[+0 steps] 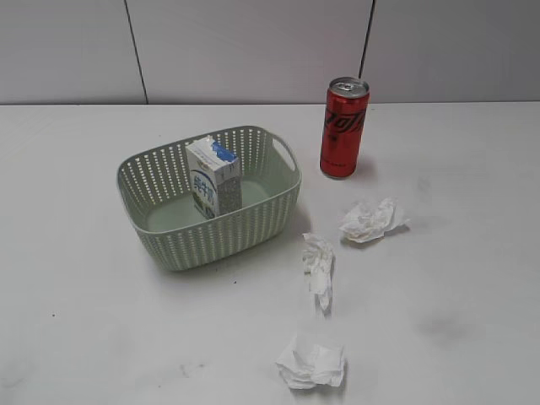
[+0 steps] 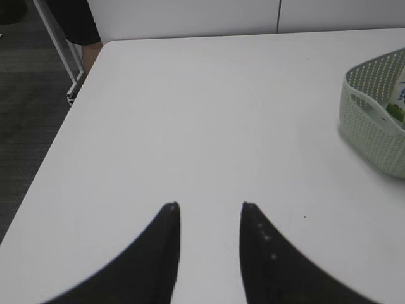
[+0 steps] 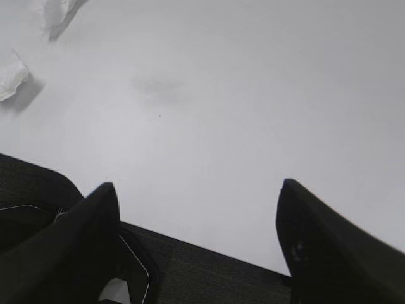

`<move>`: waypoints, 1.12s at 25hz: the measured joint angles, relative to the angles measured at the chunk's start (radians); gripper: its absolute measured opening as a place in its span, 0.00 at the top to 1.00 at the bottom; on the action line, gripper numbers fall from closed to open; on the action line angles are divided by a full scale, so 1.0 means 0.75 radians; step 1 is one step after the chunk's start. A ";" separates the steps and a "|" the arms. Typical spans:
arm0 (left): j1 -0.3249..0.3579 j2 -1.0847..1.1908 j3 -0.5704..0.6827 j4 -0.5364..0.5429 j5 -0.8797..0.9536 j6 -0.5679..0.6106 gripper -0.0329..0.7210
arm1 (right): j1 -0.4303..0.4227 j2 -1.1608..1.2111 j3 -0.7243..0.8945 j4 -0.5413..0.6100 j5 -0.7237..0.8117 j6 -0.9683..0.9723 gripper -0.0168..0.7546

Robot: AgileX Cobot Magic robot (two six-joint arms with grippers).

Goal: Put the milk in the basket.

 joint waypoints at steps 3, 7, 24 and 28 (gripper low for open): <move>0.000 0.000 0.000 0.000 0.000 0.000 0.64 | 0.000 0.000 0.000 0.000 0.000 0.000 0.21; 0.000 0.000 0.000 0.000 0.000 0.000 0.64 | -0.016 -0.040 0.000 0.000 -0.002 0.000 0.21; 0.000 0.000 0.000 0.000 0.000 0.000 0.64 | -0.465 -0.543 0.001 0.000 -0.003 -0.003 0.21; 0.000 0.000 0.000 0.000 0.000 0.000 0.64 | -0.465 -0.545 0.003 0.000 -0.003 -0.003 0.21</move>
